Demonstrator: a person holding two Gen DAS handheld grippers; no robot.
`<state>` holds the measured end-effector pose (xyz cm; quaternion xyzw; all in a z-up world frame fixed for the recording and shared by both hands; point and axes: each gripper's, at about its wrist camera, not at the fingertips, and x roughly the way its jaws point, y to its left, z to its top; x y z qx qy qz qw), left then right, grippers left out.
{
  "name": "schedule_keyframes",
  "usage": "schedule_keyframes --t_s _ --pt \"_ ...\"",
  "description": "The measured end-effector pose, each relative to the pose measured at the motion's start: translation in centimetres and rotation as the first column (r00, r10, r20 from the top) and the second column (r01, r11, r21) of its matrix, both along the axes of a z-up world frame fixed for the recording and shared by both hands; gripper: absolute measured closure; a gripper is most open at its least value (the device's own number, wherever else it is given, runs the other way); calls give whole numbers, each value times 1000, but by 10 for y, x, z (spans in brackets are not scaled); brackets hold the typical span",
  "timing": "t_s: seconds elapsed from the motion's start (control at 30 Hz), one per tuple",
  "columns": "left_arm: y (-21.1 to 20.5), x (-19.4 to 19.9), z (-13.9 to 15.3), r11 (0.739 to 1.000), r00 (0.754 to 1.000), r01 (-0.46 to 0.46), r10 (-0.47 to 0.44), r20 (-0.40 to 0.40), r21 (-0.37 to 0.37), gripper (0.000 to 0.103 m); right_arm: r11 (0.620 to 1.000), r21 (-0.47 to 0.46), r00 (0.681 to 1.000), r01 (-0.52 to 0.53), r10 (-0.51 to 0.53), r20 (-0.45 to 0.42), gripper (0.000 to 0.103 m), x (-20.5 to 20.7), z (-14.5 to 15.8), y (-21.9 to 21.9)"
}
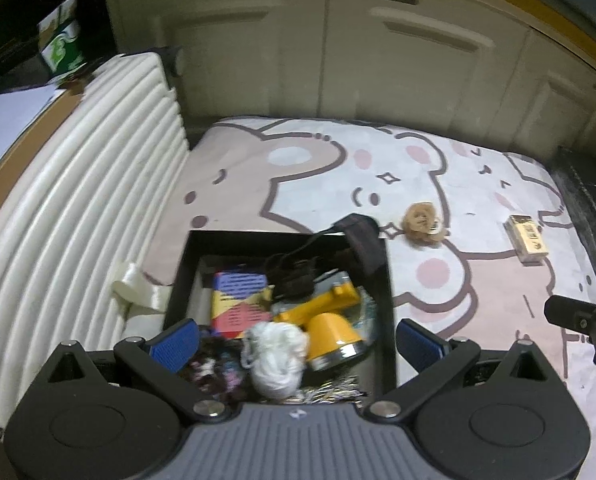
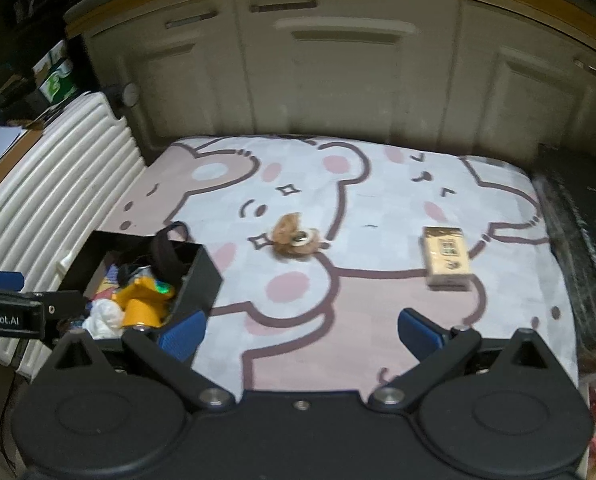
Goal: Organize objects
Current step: 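Move the left tool to the beige flower clip while the right tool approaches the cream tissue pack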
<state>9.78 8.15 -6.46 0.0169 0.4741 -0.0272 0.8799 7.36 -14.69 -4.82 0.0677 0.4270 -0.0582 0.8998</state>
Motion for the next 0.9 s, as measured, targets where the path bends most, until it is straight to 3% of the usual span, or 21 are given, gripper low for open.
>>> schedule_keyframes --t_s 0.67,0.9 --pt "-63 1 0 995 994 102 -102 26 -17 0 989 5 989 146 -146 23 0 -43 2 -70" --pt "-69 3 5 993 988 119 -116 98 -28 2 984 29 983 173 -175 52 0 -43 0 -81"
